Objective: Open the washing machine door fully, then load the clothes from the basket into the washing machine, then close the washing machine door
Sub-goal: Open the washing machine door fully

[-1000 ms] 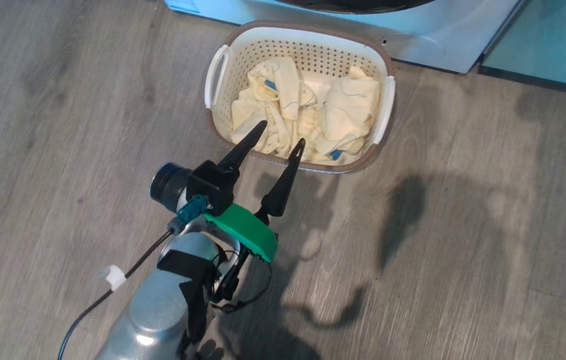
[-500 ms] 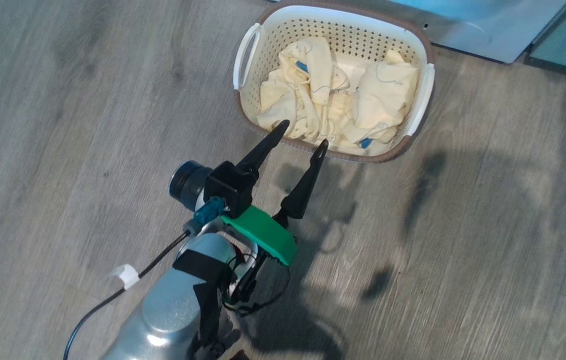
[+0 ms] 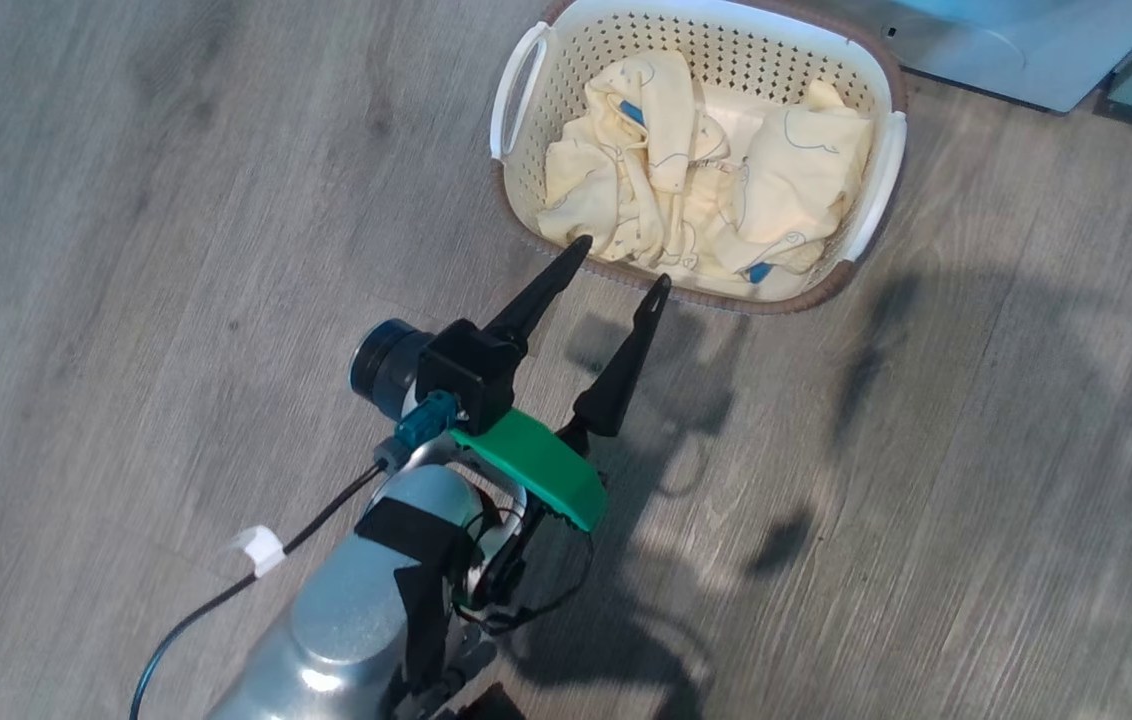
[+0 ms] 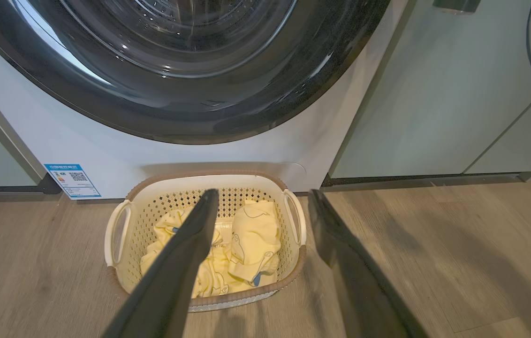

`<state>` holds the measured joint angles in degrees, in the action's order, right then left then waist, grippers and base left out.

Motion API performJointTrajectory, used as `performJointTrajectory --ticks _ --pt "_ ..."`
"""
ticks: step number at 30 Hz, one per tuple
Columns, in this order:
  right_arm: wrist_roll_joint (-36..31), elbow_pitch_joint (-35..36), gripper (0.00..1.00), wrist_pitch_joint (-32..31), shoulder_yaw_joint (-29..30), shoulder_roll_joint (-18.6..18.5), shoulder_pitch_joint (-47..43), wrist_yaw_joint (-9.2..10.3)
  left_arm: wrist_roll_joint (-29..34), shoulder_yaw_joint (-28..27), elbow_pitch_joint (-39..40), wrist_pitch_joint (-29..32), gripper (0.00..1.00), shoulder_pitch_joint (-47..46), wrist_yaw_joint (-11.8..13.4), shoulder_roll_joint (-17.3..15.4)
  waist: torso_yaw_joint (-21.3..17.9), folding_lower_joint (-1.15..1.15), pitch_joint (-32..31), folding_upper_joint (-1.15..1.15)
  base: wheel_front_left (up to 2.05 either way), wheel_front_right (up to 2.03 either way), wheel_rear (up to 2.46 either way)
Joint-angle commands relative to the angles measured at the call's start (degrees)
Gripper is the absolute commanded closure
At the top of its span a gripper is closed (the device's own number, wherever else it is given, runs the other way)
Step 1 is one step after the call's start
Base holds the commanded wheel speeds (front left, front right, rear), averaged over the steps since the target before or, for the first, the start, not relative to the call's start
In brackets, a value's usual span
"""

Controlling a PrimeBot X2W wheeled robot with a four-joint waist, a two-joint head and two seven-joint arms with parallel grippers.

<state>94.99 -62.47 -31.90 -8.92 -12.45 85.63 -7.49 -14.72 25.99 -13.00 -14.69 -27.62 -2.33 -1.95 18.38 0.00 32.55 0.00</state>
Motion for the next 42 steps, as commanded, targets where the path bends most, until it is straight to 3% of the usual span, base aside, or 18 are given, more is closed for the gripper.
performJointTrajectory --ticks 1,19,42 --pt "-0.5 1.6 1.0 -0.3 -0.4 1.3 2.4 0.0 -0.3 -1.7 2.0 -0.3 0.0 -1.2 0.4 -0.9 0.1 0.0 0.0 0.0 0.0 0.0 0.0" --pt "-0.7 3.7 1.0 -7.6 -2.1 1.0 -0.7 0.0 -0.4 -2.0 2.4 -0.3 0.0 -1.6 1.1 -0.9 -0.9 0.0 0.5 0.0 0.0 0.0 0.0" --pt "1.3 20.3 1.0 -15.5 -5.1 3.3 -17.5 0.0 0.9 -3.5 1.7 -0.3 0.0 0.0 0.9 -0.9 -3.7 0.0 -2.5 0.0 0.0 0.0 0.0"
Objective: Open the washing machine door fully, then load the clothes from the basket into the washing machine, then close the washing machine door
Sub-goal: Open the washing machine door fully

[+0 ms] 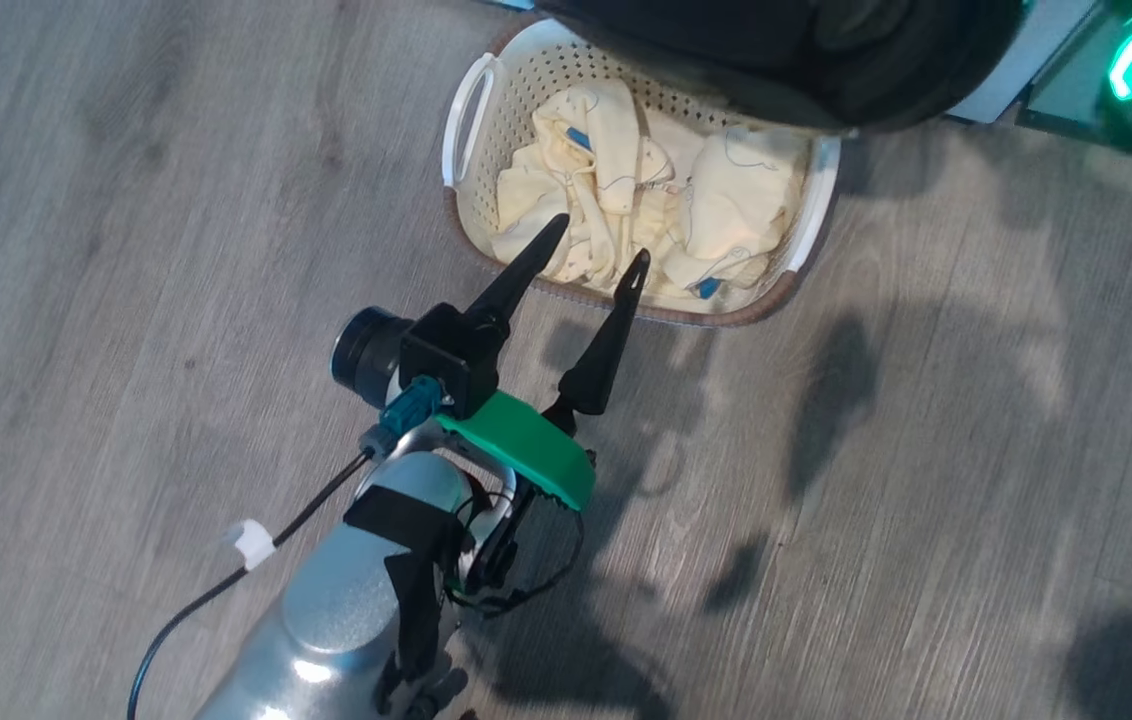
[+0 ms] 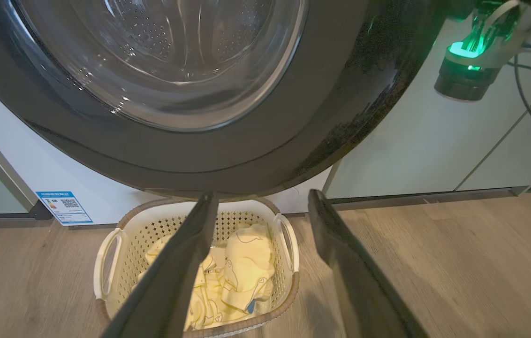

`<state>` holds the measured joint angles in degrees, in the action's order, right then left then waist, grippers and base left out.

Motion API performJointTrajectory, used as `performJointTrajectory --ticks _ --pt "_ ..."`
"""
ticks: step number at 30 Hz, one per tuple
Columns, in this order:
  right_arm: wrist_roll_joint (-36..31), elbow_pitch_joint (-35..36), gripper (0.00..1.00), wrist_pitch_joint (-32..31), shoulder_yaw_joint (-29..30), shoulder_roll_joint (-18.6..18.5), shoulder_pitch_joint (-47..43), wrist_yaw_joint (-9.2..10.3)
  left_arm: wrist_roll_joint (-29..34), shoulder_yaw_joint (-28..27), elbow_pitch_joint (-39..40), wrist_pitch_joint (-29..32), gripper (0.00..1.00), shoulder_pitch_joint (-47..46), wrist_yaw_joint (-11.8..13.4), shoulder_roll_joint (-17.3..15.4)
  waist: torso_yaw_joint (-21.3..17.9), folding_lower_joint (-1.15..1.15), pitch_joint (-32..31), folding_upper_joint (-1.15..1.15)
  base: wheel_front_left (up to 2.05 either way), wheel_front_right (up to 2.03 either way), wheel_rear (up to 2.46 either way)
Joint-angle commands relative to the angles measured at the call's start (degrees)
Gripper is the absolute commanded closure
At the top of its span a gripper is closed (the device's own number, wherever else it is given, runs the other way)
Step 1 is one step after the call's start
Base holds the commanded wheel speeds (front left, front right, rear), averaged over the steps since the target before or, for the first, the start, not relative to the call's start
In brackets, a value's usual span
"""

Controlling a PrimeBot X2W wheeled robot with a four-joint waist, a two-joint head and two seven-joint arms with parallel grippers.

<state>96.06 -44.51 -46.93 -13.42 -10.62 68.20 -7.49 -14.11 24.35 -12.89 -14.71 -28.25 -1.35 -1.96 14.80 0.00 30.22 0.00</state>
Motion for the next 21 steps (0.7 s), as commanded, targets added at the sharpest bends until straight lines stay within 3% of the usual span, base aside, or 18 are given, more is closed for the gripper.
performJointTrajectory --ticks 1,21 --pt "0.3 3.1 1.0 -0.7 -0.8 1.6 -0.9 0.0 0.4 -2.0 1.6 -0.3 0.0 0.8 -0.1 -0.9 -0.3 0.0 -0.3 0.0 0.0 0.0 0.0" --pt "4.0 17.6 1.0 -2.5 -6.4 2.7 -16.0 0.0 1.3 -4.0 0.5 -0.3 0.0 3.2 -0.6 -0.9 -0.6 0.0 -4.5 0.0 0.0 0.0 0.0"
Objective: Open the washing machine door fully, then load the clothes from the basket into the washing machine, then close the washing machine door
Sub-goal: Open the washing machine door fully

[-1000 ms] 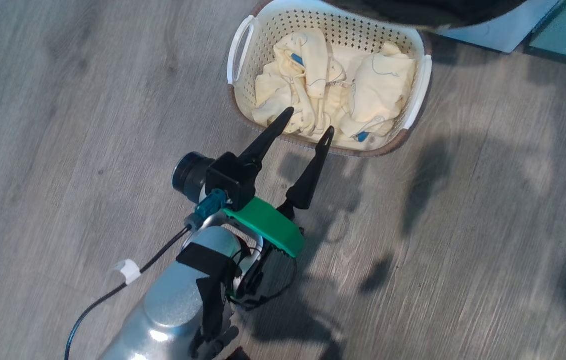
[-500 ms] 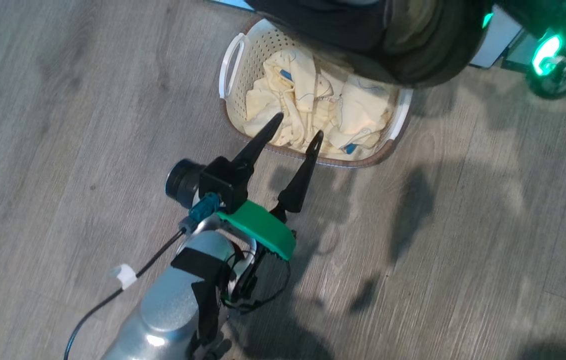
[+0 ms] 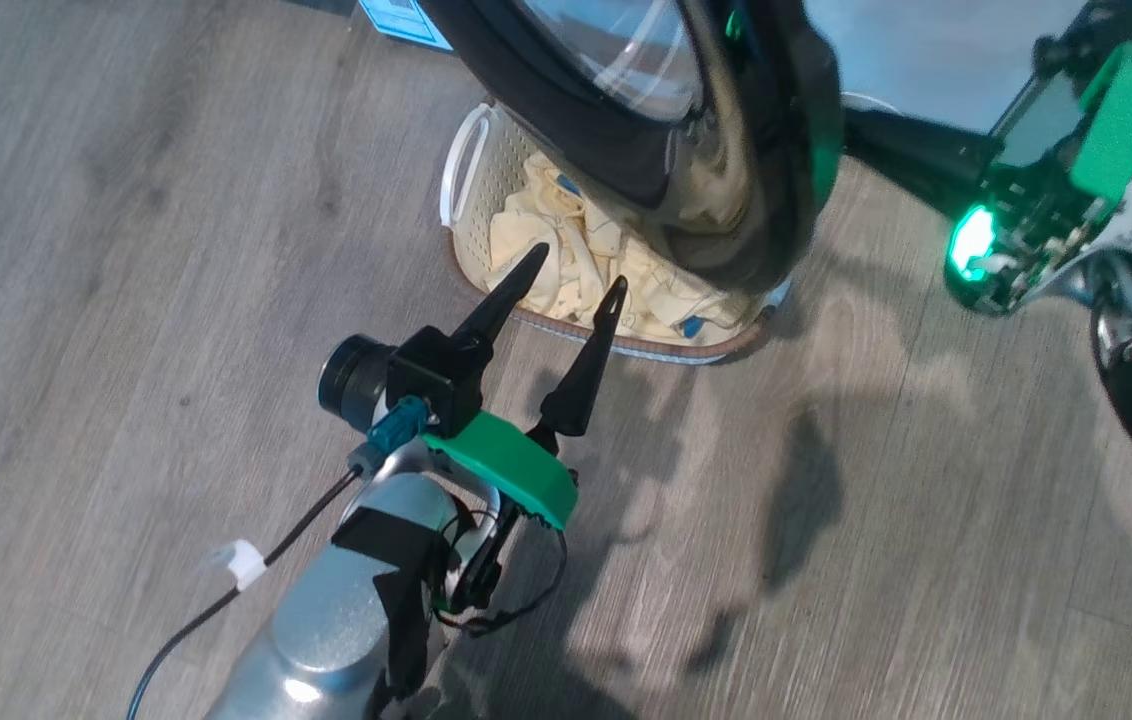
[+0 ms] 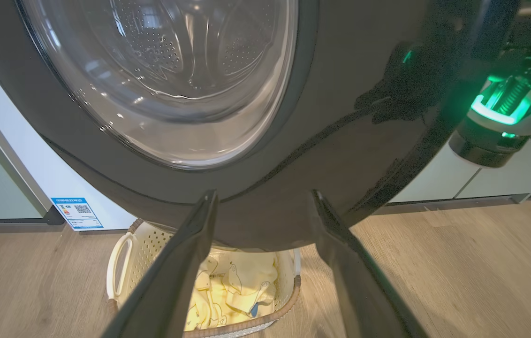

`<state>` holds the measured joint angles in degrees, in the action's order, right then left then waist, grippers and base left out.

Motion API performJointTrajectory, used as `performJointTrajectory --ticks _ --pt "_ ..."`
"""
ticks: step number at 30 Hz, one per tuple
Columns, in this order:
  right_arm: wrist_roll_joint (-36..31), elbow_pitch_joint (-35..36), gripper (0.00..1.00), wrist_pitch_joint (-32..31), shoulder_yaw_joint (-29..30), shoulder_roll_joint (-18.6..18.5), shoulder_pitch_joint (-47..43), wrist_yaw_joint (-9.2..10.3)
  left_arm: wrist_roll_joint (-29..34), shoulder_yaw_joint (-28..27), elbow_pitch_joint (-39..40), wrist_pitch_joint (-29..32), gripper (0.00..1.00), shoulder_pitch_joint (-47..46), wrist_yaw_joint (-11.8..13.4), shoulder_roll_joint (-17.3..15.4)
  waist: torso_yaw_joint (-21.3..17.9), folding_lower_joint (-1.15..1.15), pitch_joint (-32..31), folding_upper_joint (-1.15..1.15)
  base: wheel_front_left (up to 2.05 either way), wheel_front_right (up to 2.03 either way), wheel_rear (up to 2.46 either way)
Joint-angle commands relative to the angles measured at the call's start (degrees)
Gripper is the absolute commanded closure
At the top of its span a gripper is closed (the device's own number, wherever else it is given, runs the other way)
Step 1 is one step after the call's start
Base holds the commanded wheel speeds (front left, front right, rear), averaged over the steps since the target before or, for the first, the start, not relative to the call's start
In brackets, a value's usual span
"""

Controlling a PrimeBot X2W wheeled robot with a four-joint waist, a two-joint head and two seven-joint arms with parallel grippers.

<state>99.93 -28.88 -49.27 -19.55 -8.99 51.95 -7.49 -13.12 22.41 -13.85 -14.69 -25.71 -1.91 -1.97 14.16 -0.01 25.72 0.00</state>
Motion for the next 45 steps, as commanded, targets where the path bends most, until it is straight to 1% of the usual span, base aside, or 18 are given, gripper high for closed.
performJointTrajectory --ticks 1,16,22,27,31,35,36,37,38,39,40,41,45 --pt "0.5 2.3 1.0 -0.2 -0.6 1.2 -0.3 0.0 0.4 -2.0 1.5 -0.3 0.0 0.8 -0.1 -0.9 0.1 0.01 -0.3 0.0 0.0 0.0 0.0" --pt "4.0 4.3 1.0 2.3 -6.5 1.0 -4.9 0.0 0.2 -2.3 1.5 -0.3 0.0 1.9 -0.2 -0.9 1.2 0.01 -2.7 0.0 0.0 0.0 0.0" --pt "4.4 4.8 1.0 5.4 -7.9 -0.1 -4.8 0.0 0.2 -2.4 1.5 -0.3 0.0 2.1 -0.1 -0.9 1.1 0.01 -3.1 0.0 0.0 0.0 0.0" --pt "4.3 5.9 1.0 10.0 -7.5 -0.6 -5.1 0.0 0.1 -2.4 1.5 -0.3 0.0 2.2 0.1 -0.9 0.8 0.01 -3.3 0.0 0.0 0.0 0.0" --pt "4.1 7.3 1.0 15.5 -5.1 -1.1 -5.7 0.0 0.1 -2.6 1.3 -0.3 0.0 2.3 0.1 -0.9 0.2 0.01 -3.5 0.0 0.0 0.0 0.0" --pt "1.5 10.2 1.0 23.0 -1.5 -2.5 -6.5 0.0 0.5 -3.2 1.1 -0.3 0.0 2.3 0.0 -0.9 -0.8 0.01 -3.7 0.0 0.0 0.0 0.0" --pt "-1.3 12.3 1.0 27.8 0.7 -3.6 -7.2 0.0 0.7 -3.7 1.0 -0.3 0.0 2.3 0.0 -0.9 -1.3 0.01 -3.8 0.0 0.0 0.0 0.0" --pt "-3.0 13.3 0.96 30.2 1.6 -4.1 -7.6 0.0 0.9 -4.0 0.9 -0.3 0.0 2.3 -0.1 -0.9 -1.7 0.01 -3.9 0.0 0.0 0.0 0.0" --pt "-4.7 14.2 0.64 32.5 2.5 -4.7 -8.2 0.0 1.1 -4.2 0.7 -0.3 0.0 2.3 -0.2 -0.9 -2.1 0.01 -4.0 0.0 0.0 0.0 0.0" --pt "-7.2 15.1 0.07 35.3 3.3 -5.6 -8.8 0.0 1.3 -4.5 0.6 -0.3 0.0 2.3 -0.3 -0.9 -2.4 0.01 -4.2 0.0 0.0 0.0 0.0" --pt "-7.2 15.1 0.07 35.3 3.3 -5.6 -8.8 0.0 1.3 -4.5 0.6 -0.3 0.0 2.3 -0.3 -0.9 -2.4 0.01 -4.2 0.0 0.0 0.0 0.0" --pt "-9.5 15.8 0.0 37.8 3.7 -6.2 -9.5 0.0 1.5 -4.9 0.4 -0.3 0.0 2.4 -0.3 -0.9 -2.9 0.01 -4.4 0.0 0.0 0.0 0.0" --pt "-18.0 17.4 0.0 47.0 4.4 -8.6 -12.7 0.0 2.3 -6.4 -0.2 -0.3 0.0 2.9 -0.6 -0.9 -4.6 0.01 -5.4 0.0 0.0 0.0 0.0"
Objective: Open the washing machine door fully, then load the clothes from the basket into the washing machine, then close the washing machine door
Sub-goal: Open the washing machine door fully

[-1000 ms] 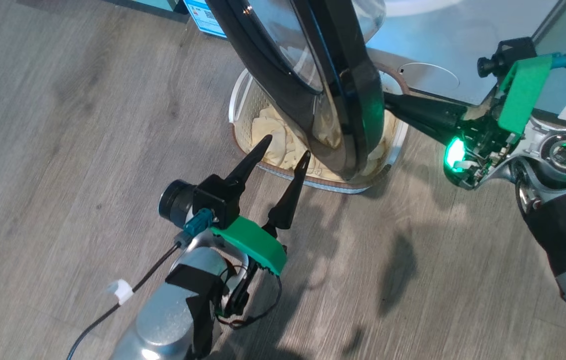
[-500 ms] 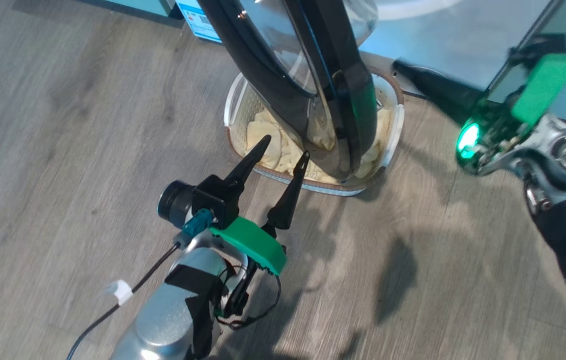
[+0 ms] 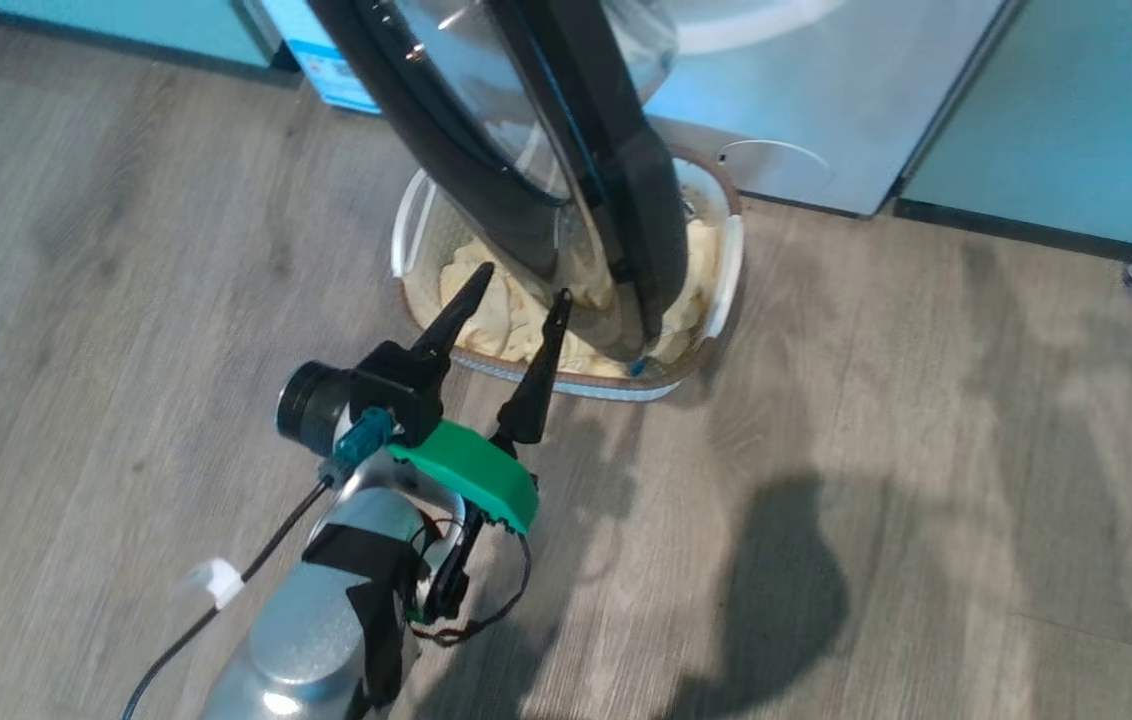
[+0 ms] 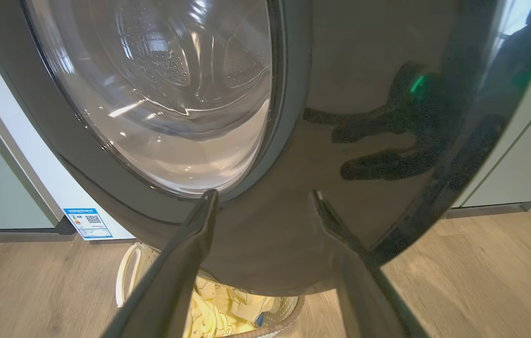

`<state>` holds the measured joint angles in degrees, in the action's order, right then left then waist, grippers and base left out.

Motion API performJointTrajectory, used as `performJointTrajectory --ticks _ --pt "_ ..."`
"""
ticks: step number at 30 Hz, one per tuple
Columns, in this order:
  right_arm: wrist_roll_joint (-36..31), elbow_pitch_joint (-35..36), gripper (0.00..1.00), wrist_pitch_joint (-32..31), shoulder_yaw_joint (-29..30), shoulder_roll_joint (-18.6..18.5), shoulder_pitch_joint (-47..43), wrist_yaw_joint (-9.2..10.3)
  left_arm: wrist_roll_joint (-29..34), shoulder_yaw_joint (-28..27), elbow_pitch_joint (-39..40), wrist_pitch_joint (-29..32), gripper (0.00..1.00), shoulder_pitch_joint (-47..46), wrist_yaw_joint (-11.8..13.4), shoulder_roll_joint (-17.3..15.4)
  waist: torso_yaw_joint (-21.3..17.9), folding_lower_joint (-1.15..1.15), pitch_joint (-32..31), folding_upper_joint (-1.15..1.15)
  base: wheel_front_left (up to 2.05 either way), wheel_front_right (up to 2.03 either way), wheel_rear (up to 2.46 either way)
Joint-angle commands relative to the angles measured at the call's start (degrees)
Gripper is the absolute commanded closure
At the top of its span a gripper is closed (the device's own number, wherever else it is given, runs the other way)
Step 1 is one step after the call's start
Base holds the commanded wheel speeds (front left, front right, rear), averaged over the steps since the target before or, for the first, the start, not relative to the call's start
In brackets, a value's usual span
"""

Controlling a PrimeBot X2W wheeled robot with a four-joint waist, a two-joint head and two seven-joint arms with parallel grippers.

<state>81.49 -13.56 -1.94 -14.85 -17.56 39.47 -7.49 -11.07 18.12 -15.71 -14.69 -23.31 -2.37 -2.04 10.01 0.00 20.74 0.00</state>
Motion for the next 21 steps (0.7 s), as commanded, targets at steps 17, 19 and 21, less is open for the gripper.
performJointTrajectory --ticks 17,19,21 --pt "-50.7 1.3 0.0 16.9 8.5 -0.3 -18.4 0.0 2.5 -7.9 -1.1 -0.3 0.0 4.3 -1.4 -1.8 -6.1 0.0 -6.8 0.0 0.0 0.0 0.0" --pt "-54.8 3.2 0.0 16.9 10.4 1.2 -22.3 0.0 2.6 -8.4 -1.3 -0.3 0.0 5.0 -1.5 -2.0 -6.3 0.0 -7.7 0.0 0.0 0.0 0.0" --pt "-57.6 4.7 0.0 16.9 11.9 2.8 -25.9 0.0 2.7 -8.9 -1.5 -0.3 0.0 5.6 -1.5 -2.1 -6.6 0.0 -8.5 0.0 0.0 0.0 0.0"
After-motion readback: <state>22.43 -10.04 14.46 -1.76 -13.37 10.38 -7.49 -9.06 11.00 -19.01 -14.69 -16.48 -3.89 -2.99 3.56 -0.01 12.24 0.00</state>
